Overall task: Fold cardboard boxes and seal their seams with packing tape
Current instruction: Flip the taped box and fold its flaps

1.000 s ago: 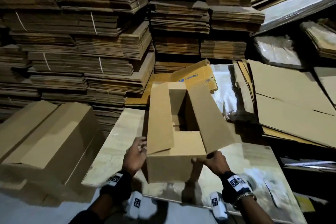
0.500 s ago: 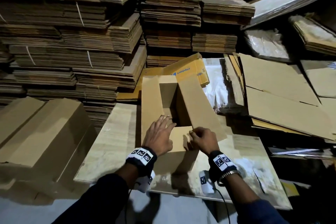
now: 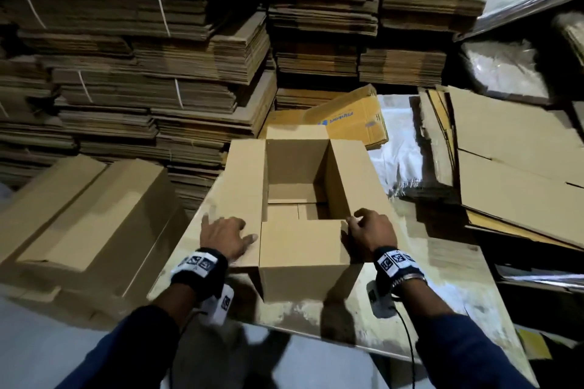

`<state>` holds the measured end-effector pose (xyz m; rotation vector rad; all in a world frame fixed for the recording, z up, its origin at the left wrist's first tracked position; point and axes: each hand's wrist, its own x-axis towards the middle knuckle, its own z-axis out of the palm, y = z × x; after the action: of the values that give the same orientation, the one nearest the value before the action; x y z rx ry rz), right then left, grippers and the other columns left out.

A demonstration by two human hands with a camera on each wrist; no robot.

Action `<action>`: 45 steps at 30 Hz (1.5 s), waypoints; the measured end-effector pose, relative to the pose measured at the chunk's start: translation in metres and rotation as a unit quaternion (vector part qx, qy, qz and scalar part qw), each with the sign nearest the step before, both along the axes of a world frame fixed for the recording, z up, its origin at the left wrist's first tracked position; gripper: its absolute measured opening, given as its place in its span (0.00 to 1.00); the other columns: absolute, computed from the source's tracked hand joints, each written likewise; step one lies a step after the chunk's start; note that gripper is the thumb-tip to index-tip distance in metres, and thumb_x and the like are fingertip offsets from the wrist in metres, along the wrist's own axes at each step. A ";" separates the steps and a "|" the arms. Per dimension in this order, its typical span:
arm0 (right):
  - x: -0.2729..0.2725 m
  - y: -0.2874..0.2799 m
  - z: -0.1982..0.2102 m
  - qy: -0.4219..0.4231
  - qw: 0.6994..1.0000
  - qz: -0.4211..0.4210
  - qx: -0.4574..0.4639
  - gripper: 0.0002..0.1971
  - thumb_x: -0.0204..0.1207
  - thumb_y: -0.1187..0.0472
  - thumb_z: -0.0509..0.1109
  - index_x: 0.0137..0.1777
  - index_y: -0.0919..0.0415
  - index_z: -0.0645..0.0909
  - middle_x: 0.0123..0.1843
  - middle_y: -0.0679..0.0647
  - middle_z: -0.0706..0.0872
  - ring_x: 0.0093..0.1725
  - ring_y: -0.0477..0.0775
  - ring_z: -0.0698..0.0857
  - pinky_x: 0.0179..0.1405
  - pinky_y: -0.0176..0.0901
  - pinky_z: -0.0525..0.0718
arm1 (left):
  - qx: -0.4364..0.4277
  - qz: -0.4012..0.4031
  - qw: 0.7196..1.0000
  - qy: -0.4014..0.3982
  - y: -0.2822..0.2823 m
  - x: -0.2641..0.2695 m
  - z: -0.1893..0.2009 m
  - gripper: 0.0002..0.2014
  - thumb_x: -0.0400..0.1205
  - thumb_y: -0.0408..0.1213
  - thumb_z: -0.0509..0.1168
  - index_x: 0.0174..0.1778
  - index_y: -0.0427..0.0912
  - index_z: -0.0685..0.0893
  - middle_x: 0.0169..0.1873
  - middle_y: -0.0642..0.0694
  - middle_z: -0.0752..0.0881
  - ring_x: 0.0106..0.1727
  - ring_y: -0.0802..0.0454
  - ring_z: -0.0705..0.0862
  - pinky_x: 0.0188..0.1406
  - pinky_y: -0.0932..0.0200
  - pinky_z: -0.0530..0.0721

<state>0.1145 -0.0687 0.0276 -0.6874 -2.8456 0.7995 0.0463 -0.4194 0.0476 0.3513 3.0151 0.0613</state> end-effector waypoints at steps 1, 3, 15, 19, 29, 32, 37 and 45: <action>-0.005 0.000 0.000 -0.005 1.000 0.000 -0.002 0.20 0.79 0.43 0.69 0.64 0.53 0.87 0.54 0.60 0.93 0.57 0.65 0.90 0.54 0.52 0.87 | 0.020 -0.005 1.000 0.005 0.007 -0.005 -0.007 0.25 0.84 0.67 0.62 0.64 0.53 0.87 0.60 0.47 0.92 0.66 0.42 0.86 0.78 0.41 0.68; -0.014 -0.002 -0.002 -0.013 1.000 0.014 0.012 0.20 0.81 0.47 0.69 0.69 0.55 0.84 0.61 0.60 0.89 0.63 0.65 0.86 0.59 0.54 0.86 | 0.048 -0.017 0.998 0.029 0.020 -0.013 -0.015 0.23 0.87 0.62 0.59 0.65 0.50 0.86 0.60 0.44 0.92 0.62 0.39 0.88 0.65 0.46 0.79; -0.127 0.006 -0.014 -0.084 0.988 0.122 0.044 0.33 0.81 0.49 0.73 0.83 0.60 0.71 0.85 0.58 0.69 0.80 0.62 0.74 0.79 0.52 0.75 | 0.138 -0.066 0.988 -0.002 0.059 -0.176 -0.030 0.17 0.86 0.42 0.65 0.71 0.41 0.81 0.72 0.40 0.84 0.69 0.36 0.84 0.61 0.45 0.85; -0.190 0.020 -0.002 -0.161 0.972 0.143 0.099 0.33 0.82 0.48 0.74 0.82 0.62 0.71 0.75 0.65 0.78 0.72 0.68 0.81 0.70 0.55 0.80 | 0.115 -0.067 0.991 -0.026 0.062 -0.231 -0.029 0.26 0.74 0.54 0.78 0.65 0.45 0.88 0.61 0.43 0.90 0.60 0.38 0.88 0.55 0.48 0.88; -0.348 0.007 0.044 -0.201 0.973 0.105 0.034 0.31 0.86 0.48 0.72 0.82 0.65 0.72 0.79 0.66 0.79 0.76 0.67 0.79 0.73 0.53 0.79 | 0.214 -0.017 0.975 -0.054 0.057 -0.305 -0.054 0.39 0.84 0.63 0.67 0.87 0.46 0.68 0.74 0.41 0.81 0.72 0.38 0.82 0.66 0.42 0.84; -0.389 0.005 0.033 -0.167 0.981 0.091 -0.033 0.27 0.85 0.52 0.72 0.80 0.63 0.73 0.76 0.64 0.82 0.72 0.66 0.82 0.63 0.48 0.78 | 0.226 -0.029 0.971 -0.071 0.054 -0.315 -0.059 0.35 0.85 0.60 0.67 0.86 0.47 0.72 0.69 0.42 0.82 0.71 0.41 0.82 0.66 0.43 0.84; -0.448 0.019 0.018 -0.092 0.986 0.013 -0.136 0.34 0.86 0.56 0.72 0.87 0.63 0.62 0.83 0.65 0.75 0.79 0.67 0.77 0.75 0.55 0.75 | 0.256 -0.025 0.962 -0.094 0.051 -0.324 -0.071 0.36 0.79 0.61 0.69 0.79 0.45 0.82 0.58 0.43 0.79 0.64 0.40 0.83 0.65 0.45 0.85; -0.488 0.044 -0.003 0.077 0.912 -0.135 -0.381 0.44 0.76 0.30 0.73 0.82 0.61 0.72 0.69 0.56 0.83 0.67 0.59 0.82 0.70 0.53 0.79 | 0.285 -0.039 0.957 -0.042 0.052 -0.323 -0.090 0.32 0.79 0.56 0.71 0.78 0.44 0.83 0.54 0.51 0.73 0.58 0.43 0.81 0.56 0.42 0.89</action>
<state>-0.3739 -0.0245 0.0249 -1.0010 -2.1628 1.8245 -0.2763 -0.3672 -0.0426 0.4957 2.8335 0.9233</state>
